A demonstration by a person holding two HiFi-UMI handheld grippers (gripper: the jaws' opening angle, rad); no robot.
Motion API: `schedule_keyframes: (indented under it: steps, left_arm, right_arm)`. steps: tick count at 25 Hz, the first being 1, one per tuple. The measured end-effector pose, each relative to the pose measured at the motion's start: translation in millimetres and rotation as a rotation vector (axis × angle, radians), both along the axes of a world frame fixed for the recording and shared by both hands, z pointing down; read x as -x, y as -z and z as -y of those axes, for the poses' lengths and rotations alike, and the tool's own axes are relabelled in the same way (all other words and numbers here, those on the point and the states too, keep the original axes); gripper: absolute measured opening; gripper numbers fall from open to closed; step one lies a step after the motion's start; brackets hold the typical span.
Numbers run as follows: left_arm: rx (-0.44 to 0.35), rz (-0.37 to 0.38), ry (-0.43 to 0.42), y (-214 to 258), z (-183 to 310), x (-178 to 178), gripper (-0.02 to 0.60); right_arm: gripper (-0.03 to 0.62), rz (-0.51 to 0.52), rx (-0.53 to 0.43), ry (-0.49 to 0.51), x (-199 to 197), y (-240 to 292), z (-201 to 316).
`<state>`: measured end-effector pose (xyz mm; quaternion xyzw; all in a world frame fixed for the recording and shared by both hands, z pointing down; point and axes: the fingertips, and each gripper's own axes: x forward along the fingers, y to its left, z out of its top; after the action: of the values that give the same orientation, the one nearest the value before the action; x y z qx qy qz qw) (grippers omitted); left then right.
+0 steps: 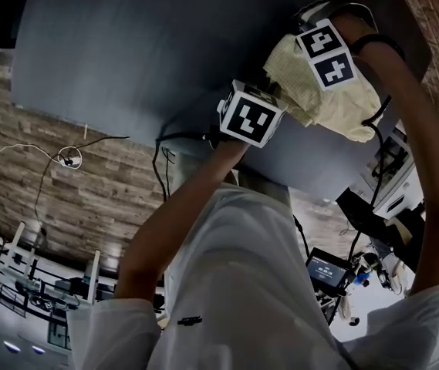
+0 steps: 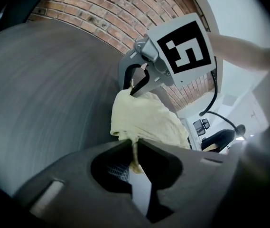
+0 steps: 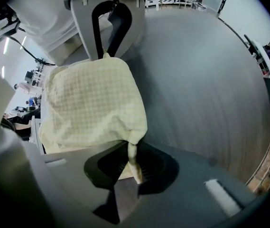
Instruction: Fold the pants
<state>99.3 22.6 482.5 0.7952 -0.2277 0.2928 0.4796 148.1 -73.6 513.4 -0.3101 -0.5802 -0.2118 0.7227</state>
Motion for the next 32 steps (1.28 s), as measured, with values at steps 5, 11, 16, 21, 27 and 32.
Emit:
schedule_keyframes:
  steps: [5, 11, 16, 21, 27, 32]
  left_arm:
    - [-0.066, 0.009, 0.023, 13, -1, -4, 0.034]
    - [-0.126, 0.041, 0.041, 32, -11, -17, 0.034]
    - [-0.171, 0.062, 0.059, 52, -21, -35, 0.034]
    - [-0.193, 0.095, 0.074, 62, -35, -60, 0.034]
    - [-0.226, 0.146, 0.076, 81, -58, -102, 0.034]
    - [-0.230, 0.154, 0.069, 88, -75, -145, 0.035]
  right_arm:
    - [0.060, 0.060, -0.051, 0.023, 4, 17, -2]
    - [0.057, 0.135, -0.119, 0.065, -9, 44, -12]
    - [0.057, 0.200, -0.177, 0.092, -21, 63, -20]
    - [0.057, 0.268, -0.216, 0.117, -44, 76, -33]
    - [0.057, 0.364, -0.270, 0.106, -86, 97, -56]
    - [0.058, 0.426, -0.311, 0.082, -124, 104, -73]
